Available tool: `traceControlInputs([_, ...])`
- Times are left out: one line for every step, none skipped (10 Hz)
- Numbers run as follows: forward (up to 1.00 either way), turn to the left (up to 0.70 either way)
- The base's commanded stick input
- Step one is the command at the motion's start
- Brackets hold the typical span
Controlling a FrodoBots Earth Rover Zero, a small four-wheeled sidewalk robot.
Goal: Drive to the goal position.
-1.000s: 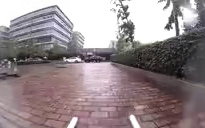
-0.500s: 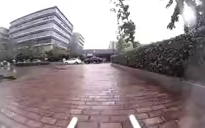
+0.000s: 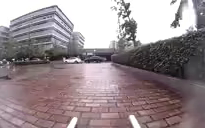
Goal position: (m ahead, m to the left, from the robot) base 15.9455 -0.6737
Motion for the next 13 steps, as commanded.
traceControlInputs([0.7,0.0])
traceControlInputs([0.7,0.0])
traceControlInputs([0.7,0.0])
traceControlInputs([0.7,0.0])
traceControlInputs([0.7,0.0])
traceControlInputs([0.7,0.0])
traceControlInputs([0.7,0.0])
traceControlInputs([0.7,0.0])
traceControlInputs([0.7,0.0])
traceControlInputs([0.7,0.0])
traceControlInputs([0.7,0.0])
traceControlInputs([0.7,0.0])
traceControlInputs([0.7,0.0])
